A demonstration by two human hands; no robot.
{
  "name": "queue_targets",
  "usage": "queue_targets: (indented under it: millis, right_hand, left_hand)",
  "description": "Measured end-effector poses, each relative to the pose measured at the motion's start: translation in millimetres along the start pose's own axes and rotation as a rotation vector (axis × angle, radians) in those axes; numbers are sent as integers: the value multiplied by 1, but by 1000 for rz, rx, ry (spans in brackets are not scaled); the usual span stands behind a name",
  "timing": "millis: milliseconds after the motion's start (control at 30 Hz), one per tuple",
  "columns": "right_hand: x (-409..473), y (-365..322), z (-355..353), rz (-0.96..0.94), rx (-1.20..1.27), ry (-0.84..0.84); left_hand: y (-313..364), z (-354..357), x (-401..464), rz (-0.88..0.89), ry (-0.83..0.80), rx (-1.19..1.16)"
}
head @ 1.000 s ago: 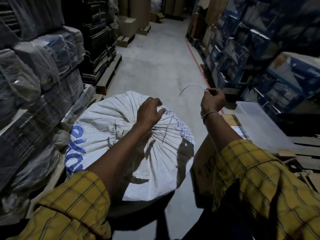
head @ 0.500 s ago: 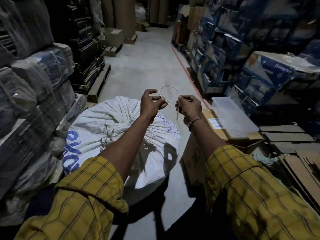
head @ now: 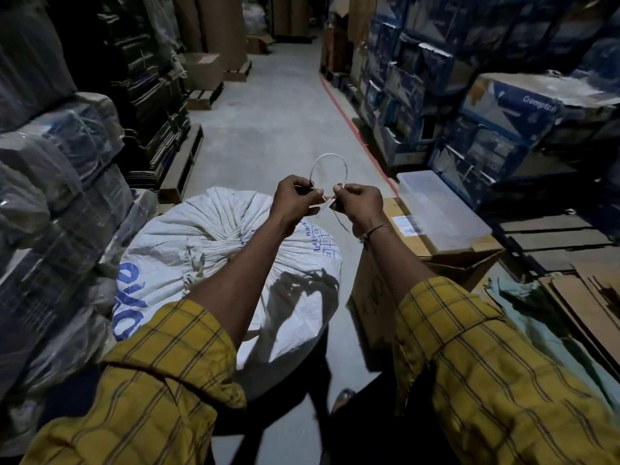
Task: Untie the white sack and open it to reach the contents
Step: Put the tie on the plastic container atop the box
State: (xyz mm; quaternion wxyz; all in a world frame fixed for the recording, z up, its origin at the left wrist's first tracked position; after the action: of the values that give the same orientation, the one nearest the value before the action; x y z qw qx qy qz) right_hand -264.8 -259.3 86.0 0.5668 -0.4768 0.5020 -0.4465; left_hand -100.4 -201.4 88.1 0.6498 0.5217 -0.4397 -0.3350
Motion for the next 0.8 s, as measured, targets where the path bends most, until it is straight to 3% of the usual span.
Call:
queue_targets:
  millis: [133, 333, 533, 667, 800]
  right_hand:
    - [7, 10, -19, 122, 182, 26]
    - [14, 25, -36, 349, 350, 10]
    - [34, 38, -52, 402, 497, 41]
    - [49, 58, -55, 439, 579, 69]
    - [53, 61, -64, 420, 430, 131]
  left_hand:
    - [-4, 16, 3, -92, -135, 63]
    - [-12, 31, 4, -119, -183, -26]
    - [-18, 44, 7, -82, -246, 13]
    - [-25, 57, 10, -17, -131, -81]
    - [-41, 61, 17, -31, 26, -201]
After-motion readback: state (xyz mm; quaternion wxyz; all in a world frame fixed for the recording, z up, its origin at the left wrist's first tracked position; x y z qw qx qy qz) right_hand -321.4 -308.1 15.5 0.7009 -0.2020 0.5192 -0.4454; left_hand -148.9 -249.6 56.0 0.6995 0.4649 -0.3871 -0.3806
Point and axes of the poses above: each hand's wrist, its own x-axis towards the middle knuckle, its own z-axis out of the palm, y = z × x, the point moved 8 cm from there along x, towards the middle knuckle, and after that the axes turned 9 degrees about z, right-handed, at the moved point
